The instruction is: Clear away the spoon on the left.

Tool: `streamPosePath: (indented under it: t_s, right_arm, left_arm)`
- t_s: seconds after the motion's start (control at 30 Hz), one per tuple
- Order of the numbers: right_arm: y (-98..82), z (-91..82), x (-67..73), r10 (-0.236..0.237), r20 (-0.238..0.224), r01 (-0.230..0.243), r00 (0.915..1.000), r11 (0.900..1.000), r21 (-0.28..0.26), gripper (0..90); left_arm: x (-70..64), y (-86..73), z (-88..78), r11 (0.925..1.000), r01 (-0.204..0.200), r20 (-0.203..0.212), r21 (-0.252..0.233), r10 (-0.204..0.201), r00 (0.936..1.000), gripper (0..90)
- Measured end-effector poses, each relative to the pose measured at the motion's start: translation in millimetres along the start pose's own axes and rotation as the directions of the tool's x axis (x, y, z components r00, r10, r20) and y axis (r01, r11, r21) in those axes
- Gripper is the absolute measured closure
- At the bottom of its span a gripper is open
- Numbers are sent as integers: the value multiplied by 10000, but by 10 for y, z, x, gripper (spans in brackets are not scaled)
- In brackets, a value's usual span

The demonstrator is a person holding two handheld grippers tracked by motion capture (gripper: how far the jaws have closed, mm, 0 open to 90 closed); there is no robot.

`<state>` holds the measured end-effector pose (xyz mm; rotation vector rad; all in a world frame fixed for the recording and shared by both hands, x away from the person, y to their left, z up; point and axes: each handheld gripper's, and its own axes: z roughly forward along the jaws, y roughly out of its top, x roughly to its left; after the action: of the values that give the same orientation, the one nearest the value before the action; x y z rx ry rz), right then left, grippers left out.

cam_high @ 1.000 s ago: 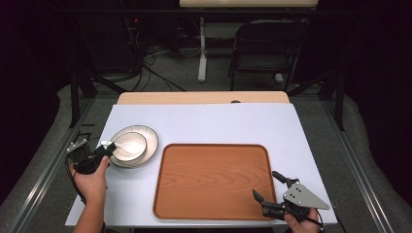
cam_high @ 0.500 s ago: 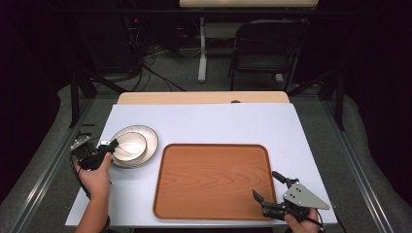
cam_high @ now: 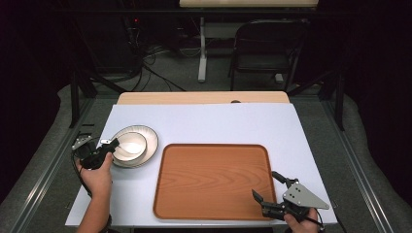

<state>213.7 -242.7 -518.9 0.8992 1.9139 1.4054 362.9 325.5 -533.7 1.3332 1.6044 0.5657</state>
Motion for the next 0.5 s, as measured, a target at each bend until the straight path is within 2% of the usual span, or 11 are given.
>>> streamPosePath:
  t_s: [0.23,0.5]
  right_arm:
    - [0,0,0,1,-3,-1,10000,10000,1,142]
    - [-1,-1,-2,4,-21,-4,10000,10000,-4,142]
  left_arm:
    - [-36,48,-20,9997,-234,-293,-65,232,9993,685]
    - [-79,84,-82,9983,-450,-104,-383,446,9989,749]
